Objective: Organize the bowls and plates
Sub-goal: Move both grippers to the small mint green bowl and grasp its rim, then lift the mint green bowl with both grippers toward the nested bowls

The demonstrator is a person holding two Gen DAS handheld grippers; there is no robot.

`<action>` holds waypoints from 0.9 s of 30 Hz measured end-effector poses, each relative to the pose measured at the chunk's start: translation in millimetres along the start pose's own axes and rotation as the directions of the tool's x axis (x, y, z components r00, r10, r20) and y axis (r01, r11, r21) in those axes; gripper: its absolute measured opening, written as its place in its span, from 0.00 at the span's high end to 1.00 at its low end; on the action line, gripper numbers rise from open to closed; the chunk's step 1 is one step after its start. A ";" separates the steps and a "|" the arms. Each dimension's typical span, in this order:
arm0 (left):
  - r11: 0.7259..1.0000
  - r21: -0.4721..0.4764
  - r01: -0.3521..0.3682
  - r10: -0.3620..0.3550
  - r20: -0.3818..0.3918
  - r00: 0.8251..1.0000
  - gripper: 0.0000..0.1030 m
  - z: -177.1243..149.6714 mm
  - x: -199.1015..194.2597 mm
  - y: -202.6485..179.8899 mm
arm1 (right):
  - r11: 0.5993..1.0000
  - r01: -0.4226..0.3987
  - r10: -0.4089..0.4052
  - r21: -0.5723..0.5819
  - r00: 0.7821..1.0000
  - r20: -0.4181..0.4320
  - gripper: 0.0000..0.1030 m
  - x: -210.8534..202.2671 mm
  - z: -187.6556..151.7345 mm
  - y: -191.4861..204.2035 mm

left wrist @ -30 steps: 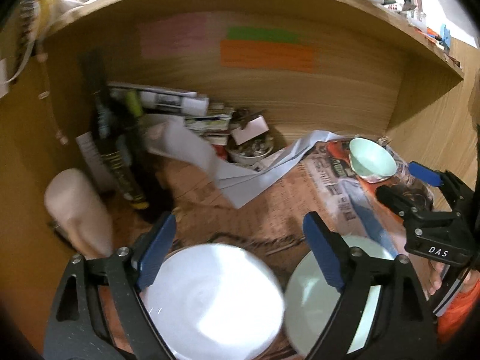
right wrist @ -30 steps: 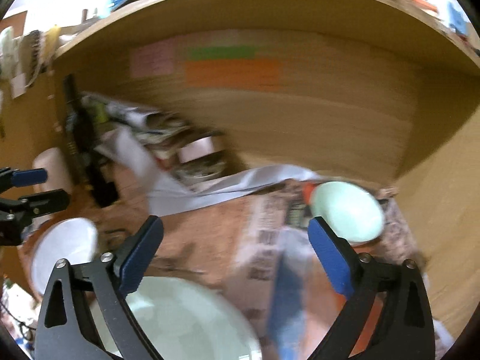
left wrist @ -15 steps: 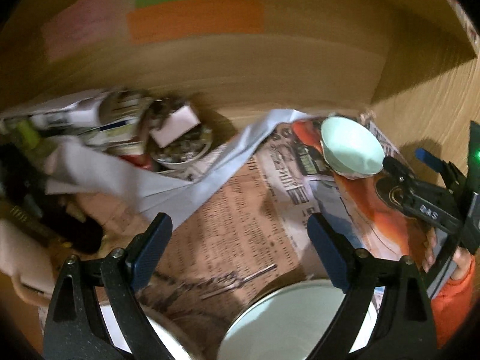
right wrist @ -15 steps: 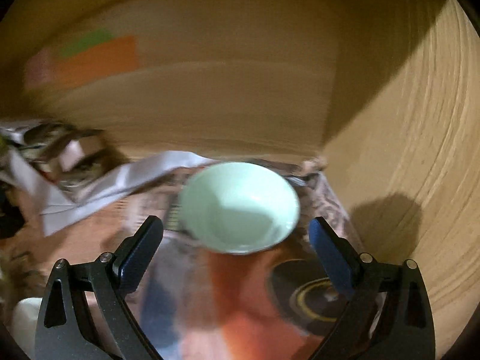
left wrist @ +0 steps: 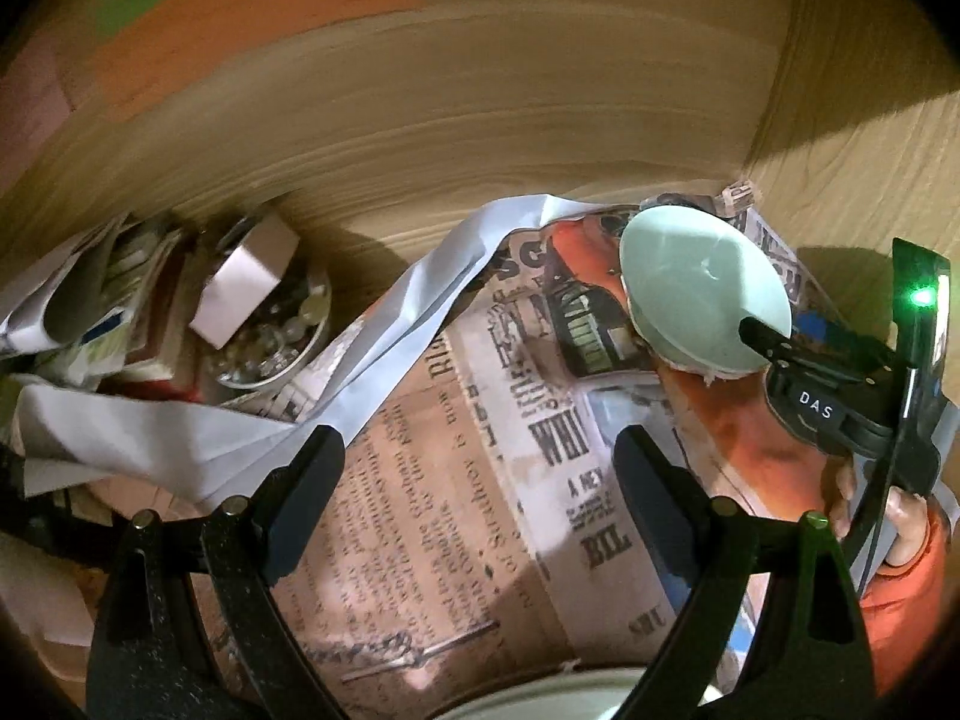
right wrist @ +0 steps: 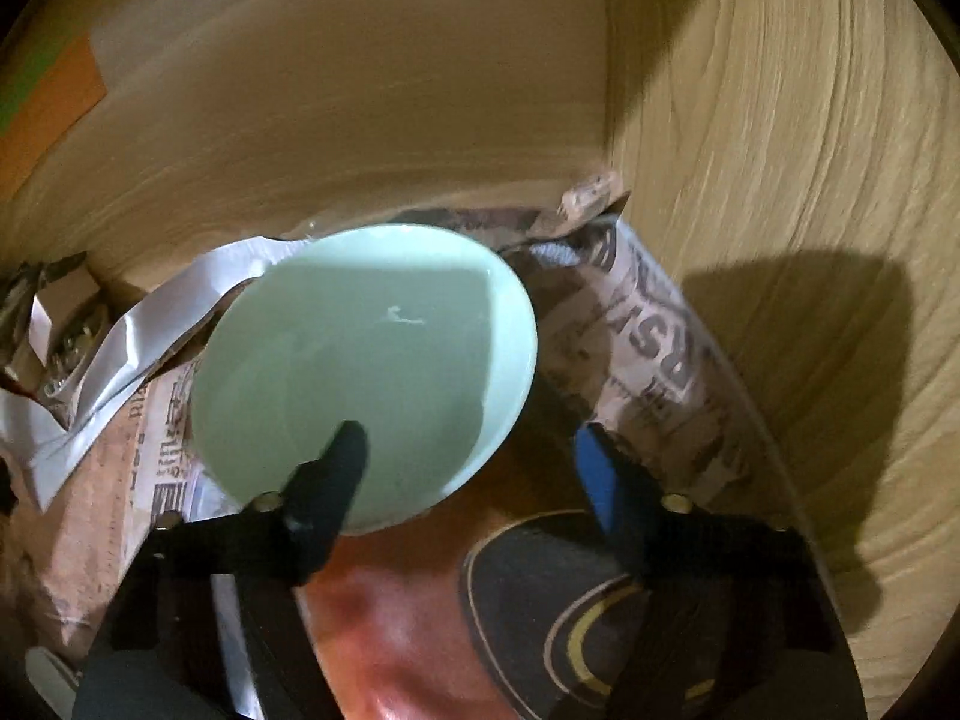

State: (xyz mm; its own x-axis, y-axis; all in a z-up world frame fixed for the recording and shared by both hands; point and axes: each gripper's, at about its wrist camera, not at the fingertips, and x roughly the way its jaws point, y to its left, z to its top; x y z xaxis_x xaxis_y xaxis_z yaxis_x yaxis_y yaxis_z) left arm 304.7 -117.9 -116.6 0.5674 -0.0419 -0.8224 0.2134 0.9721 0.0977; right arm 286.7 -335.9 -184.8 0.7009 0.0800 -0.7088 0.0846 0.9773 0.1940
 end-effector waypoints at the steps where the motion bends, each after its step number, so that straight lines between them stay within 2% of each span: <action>1: 1.000 0.007 0.000 0.000 -0.005 1.000 0.10 2.3 3.3 -2.9 | 1.000 -0.012 0.012 0.008 1.000 -0.007 0.46 1.4 -0.1 -1.5; 3: 1.000 0.022 0.005 -0.005 -0.013 1.000 0.10 4.7 7.4 -7.1 | 0.998 -0.053 0.054 0.028 0.998 -0.018 0.56 2.2 -0.4 -3.7; 4: 0.999 0.032 0.006 -0.006 -0.015 1.000 0.10 6.1 10.0 -10.0 | 0.996 -0.080 0.081 0.027 0.996 -0.026 0.66 1.6 -0.9 -2.8; 9: 0.998 0.066 0.001 0.001 -0.033 0.999 0.10 12.2 22.5 -19.8 | 0.996 -0.077 0.077 -0.044 0.997 -0.016 0.67 -7.2 -9.8 11.3; 17: 0.998 0.058 -0.011 0.016 -0.082 0.997 0.10 19.2 48.1 -21.8 | 0.961 -0.222 0.212 -0.163 0.974 -0.079 0.67 -17.0 -26.8 36.0; 23: 0.999 0.031 -0.010 0.014 -0.137 0.991 0.10 21.2 69.3 -16.3 | 0.933 -0.300 0.281 -0.197 0.952 -0.119 0.67 -21.8 -33.5 42.3; 25: 1.000 0.023 0.000 0.003 -0.145 0.989 0.15 21.8 72.6 -15.9 | 0.935 -0.303 0.285 -0.185 0.951 -0.117 0.67 -15.6 -28.6 38.2; 27: 1.000 0.025 0.010 -0.006 -0.156 0.988 0.31 22.2 75.5 -16.5 | 0.938 -0.306 0.290 -0.163 0.950 -0.111 0.67 -9.4 -24.3 32.1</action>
State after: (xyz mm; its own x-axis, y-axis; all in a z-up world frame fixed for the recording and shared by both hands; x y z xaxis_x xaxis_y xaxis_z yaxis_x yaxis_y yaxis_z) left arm 361.7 -142.2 -167.8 0.4349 -0.0108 -0.9004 0.2389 0.9655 0.1038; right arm 265.6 -300.5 -188.4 0.6118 0.3817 -0.6928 -0.2507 0.9243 0.2879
